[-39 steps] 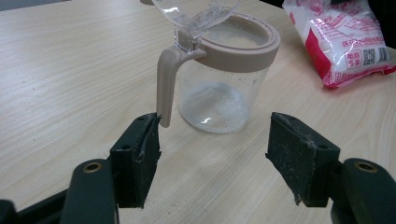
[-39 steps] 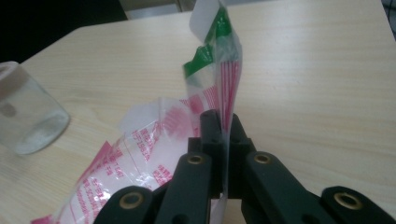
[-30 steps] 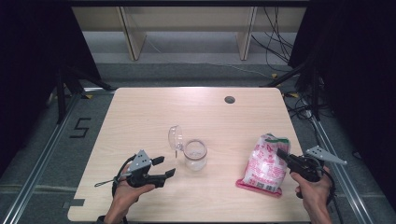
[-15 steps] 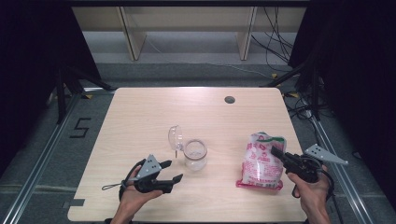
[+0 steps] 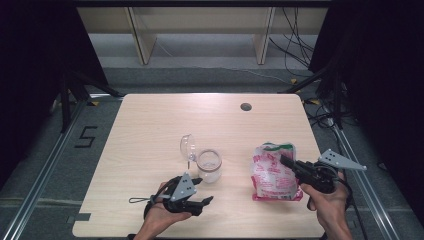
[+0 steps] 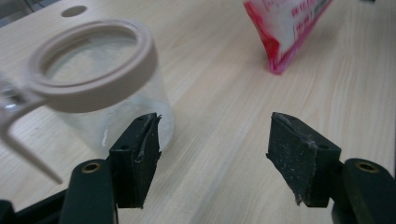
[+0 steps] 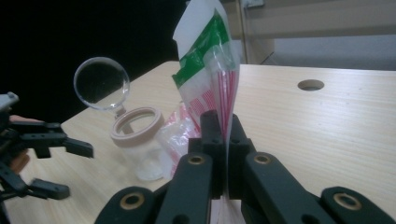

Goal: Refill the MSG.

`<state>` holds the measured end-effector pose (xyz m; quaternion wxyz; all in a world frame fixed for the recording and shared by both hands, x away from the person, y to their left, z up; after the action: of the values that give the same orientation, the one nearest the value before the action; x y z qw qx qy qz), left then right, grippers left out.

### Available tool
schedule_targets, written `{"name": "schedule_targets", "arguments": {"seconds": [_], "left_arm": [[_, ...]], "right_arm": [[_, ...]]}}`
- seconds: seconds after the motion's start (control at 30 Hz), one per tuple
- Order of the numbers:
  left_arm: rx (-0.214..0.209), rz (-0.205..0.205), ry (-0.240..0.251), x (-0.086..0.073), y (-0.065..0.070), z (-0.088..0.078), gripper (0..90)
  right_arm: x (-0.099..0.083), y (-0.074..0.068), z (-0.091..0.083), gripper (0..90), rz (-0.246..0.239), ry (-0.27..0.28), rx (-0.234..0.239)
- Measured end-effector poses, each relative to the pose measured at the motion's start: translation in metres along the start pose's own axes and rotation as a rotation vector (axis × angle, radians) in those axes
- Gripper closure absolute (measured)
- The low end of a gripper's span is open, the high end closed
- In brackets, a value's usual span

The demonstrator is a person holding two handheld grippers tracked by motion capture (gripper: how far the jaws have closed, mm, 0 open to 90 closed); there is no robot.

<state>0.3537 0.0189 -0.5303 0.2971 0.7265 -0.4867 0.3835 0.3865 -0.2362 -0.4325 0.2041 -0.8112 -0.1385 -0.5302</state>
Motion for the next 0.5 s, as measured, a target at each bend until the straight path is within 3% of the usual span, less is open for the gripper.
{"name": "schedule_targets", "arguments": {"seconds": [0.03, 0.07, 0.1, 0.13, 0.23, 0.3, 0.4, 0.43, 0.47, 0.5], "left_arm": [[-0.009, -0.003, -0.004, 0.000, 0.000, 0.005, 33.5], [-0.013, -0.011, -0.006, 0.000, 0.001, 0.009, 33.5], [-0.017, -0.012, -0.007, 0.001, 0.003, 0.013, 33.4], [-0.027, -0.012, -0.013, 0.003, 0.005, 0.016, 33.5], [-0.042, 0.011, -0.012, 0.008, 0.010, 0.028, 33.6], [-0.037, 0.008, -0.004, 0.011, 0.013, 0.040, 33.8], [-0.064, 0.038, -0.033, 0.015, 0.021, 0.055, 33.9], [-0.058, 0.049, -0.038, 0.016, 0.022, 0.060, 34.0], [-0.037, 0.059, -0.032, 0.019, 0.021, 0.066, 34.0], [-0.020, 0.090, -0.073, 0.018, 0.020, 0.069, 34.0]], "right_arm": [[0.002, -0.004, 0.002, 90.0, 0.022, 0.000, 0.015], [0.004, -0.003, 0.005, 90.0, -0.011, 0.017, 0.015], [0.005, -0.004, 0.005, 90.0, -0.011, 0.006, 0.016], [0.006, -0.008, 0.005, 90.0, 0.024, -0.013, 0.026], [0.011, -0.008, 0.009, 90.0, -0.028, 0.000, 0.025], [0.015, -0.010, 0.010, 90.0, -0.036, -0.007, 0.022], [0.021, -0.011, 0.011, 90.0, -0.045, -0.005, 0.005], [0.024, -0.010, 0.013, 90.0, -0.069, 0.010, -0.003], [0.024, -0.011, 0.013, 90.0, -0.042, 0.002, -0.011], [0.026, -0.011, 0.014, 90.0, -0.034, -0.002, -0.016]]}}
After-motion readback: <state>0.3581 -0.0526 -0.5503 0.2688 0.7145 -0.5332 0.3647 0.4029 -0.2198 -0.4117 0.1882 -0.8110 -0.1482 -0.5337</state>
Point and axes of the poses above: each handheld gripper's, and its own axes: z roughly forward along the jaws, x roughly out of its top, y roughly to its right, the point moved 9 cm from there along z, roughly forward along the jaws, and after that the axes turned 13 degrees about -x, right-handed, at the moved point
